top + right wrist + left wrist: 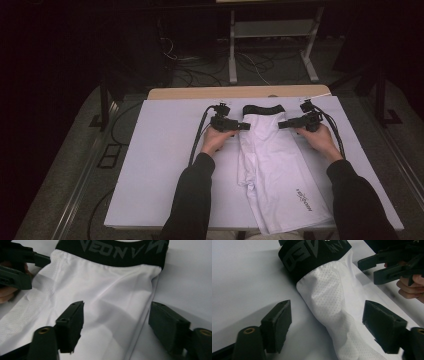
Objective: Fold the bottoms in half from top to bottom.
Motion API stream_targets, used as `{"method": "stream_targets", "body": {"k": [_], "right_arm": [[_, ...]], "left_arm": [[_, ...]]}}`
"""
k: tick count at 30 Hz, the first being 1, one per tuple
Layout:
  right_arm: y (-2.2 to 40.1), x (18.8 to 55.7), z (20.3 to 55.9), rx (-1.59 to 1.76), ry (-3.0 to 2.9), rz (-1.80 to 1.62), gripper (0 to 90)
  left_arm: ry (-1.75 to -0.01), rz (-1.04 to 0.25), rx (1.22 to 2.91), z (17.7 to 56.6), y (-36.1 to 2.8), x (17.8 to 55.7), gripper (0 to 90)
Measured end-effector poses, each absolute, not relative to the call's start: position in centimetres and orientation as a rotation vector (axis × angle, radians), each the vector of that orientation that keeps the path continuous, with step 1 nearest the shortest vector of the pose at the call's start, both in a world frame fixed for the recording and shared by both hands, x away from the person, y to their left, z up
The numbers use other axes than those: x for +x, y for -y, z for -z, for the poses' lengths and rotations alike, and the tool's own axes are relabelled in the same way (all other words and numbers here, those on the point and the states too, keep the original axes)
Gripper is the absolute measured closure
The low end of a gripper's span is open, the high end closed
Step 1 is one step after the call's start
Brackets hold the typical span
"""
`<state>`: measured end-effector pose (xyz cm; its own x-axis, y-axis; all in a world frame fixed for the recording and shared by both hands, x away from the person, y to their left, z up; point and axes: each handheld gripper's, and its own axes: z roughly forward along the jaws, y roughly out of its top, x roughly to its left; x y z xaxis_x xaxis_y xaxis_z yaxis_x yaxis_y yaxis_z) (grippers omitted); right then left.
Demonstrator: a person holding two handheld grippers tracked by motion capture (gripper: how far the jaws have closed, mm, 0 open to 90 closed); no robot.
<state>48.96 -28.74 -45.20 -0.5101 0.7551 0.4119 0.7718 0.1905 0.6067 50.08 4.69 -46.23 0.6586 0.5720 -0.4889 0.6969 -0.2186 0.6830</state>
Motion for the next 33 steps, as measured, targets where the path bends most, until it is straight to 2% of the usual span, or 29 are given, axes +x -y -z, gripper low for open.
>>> {"method": "stream_targets", "body": {"k": [6, 15, 21, 25, 33], "right_arm": [[28.8, 48.9, 45.3, -1.558, 2.399, 1.237, 39.5], [28.3, 48.7, 45.2, -1.53, 2.392, 1.204, 51.9], [27.5, 48.6, 45.1, -1.541, 2.434, 1.165, 71.7], [28.0, 48.7, 45.3, -1.565, 2.399, 1.178, 84.8], [29.3, 48.5, 45.5, -1.574, 2.293, 1.269, 87.3]], "left_arm": [[-1.022, 0.177, 1.893, 46.4, -4.8, 50.2, 40.5], [-1.029, 0.195, 1.902, 46.6, -4.6, 50.2, 56.7], [-1.027, 0.217, 1.915, 46.8, -4.5, 50.2, 71.4], [-1.034, 0.219, 1.913, 46.9, -4.6, 50.2, 85.8], [-1.007, 0.197, 1.904, 46.3, -4.4, 49.9, 87.9]]}}
